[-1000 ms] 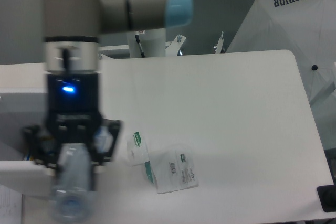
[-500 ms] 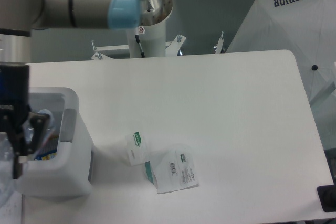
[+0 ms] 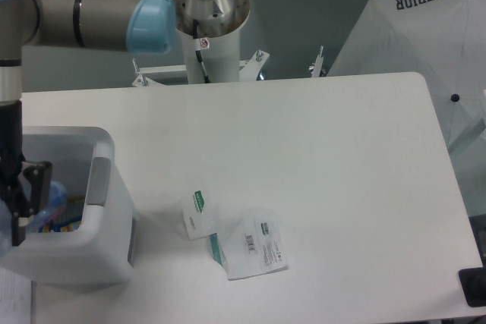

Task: Place the trash in the trash can
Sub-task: 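Lower the bottle into the bin and open the gripper, then move the open gripper back over the white paper wrapper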

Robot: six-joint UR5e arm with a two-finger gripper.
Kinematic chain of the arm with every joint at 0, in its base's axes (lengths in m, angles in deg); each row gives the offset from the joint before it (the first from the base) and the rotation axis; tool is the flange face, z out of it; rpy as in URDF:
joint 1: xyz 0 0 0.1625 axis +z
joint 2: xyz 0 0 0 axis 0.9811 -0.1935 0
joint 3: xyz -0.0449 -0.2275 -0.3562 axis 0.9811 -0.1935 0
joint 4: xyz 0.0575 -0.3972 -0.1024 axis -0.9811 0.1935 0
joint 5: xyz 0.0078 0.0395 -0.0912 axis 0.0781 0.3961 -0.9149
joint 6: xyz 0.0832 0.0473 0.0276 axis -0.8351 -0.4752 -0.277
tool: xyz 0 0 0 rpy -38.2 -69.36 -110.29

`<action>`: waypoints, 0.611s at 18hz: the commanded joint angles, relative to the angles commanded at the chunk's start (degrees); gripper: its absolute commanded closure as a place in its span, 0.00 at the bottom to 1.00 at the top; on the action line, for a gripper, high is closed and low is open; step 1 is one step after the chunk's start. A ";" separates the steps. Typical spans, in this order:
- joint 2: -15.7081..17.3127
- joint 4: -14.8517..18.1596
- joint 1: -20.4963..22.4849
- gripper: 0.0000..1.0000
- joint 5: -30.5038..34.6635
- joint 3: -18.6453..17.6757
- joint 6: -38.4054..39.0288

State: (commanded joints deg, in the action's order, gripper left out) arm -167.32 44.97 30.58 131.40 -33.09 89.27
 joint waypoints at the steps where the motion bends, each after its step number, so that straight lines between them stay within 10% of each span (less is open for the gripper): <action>1: -0.09 0.00 0.17 0.00 0.00 -0.18 0.18; 11: 2.11 0.09 16.87 0.00 -1.41 -1.49 -0.53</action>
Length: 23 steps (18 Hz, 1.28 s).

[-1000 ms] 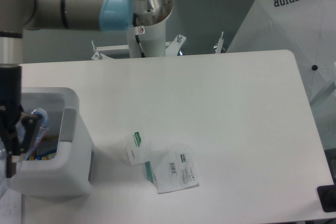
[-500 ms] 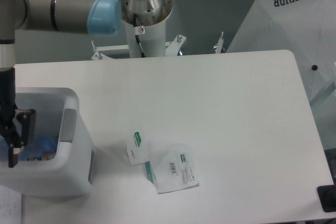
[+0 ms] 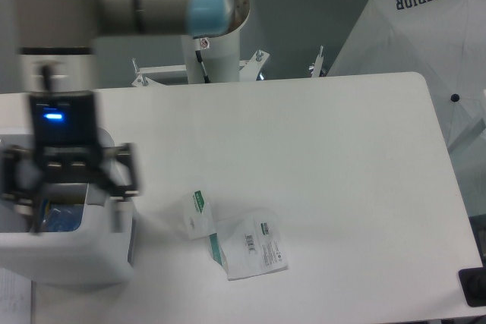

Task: Place the trash in the trash can
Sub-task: 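Move the open gripper back over the white paper wrapper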

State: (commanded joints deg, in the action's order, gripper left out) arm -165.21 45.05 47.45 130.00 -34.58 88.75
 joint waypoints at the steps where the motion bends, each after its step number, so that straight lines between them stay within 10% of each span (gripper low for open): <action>1: -0.26 0.00 0.62 0.00 0.17 -0.87 0.18; 15: -2.72 0.18 12.66 0.00 1.76 -15.90 -6.65; 23: -7.64 0.35 17.50 0.00 -6.06 -16.35 -18.61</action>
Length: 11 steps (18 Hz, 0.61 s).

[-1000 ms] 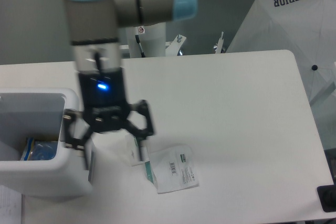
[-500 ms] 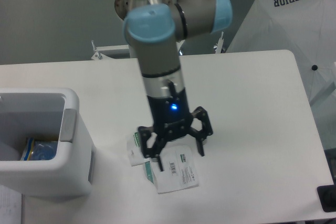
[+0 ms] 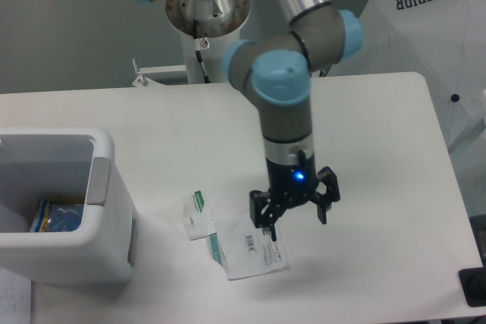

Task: Place the trash in the trash can
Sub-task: 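Lower the gripper onto the edge of the paper wrapper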

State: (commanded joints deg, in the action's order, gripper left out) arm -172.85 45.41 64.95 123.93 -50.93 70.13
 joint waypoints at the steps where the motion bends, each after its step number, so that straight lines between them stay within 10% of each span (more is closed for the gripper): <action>1: -0.27 0.17 0.09 0.00 0.00 -0.09 -1.15; 11: -3.08 0.26 0.09 0.00 0.00 -2.20 -5.38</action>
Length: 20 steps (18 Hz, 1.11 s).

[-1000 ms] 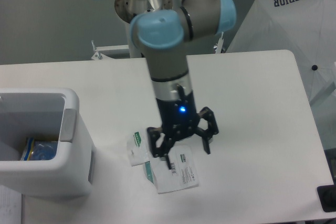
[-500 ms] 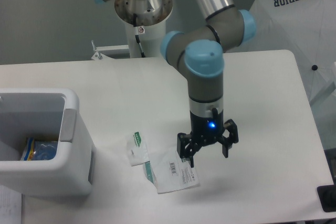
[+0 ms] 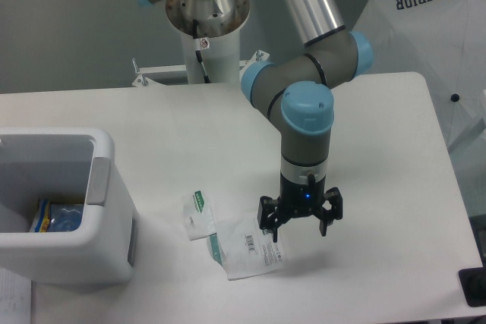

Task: Place the trash in the trash can
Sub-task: 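Lower the gripper onto the edge of the paper wrapper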

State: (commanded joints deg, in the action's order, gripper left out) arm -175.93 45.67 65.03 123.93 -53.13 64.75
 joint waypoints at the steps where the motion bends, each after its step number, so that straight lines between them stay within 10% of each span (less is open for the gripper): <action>1: -0.79 -0.09 -0.17 0.00 0.09 0.17 0.09; 20: -8.18 -0.44 -3.34 0.00 3.96 2.46 0.09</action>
State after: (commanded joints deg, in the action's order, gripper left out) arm -184.11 45.23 61.70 127.88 -50.67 64.84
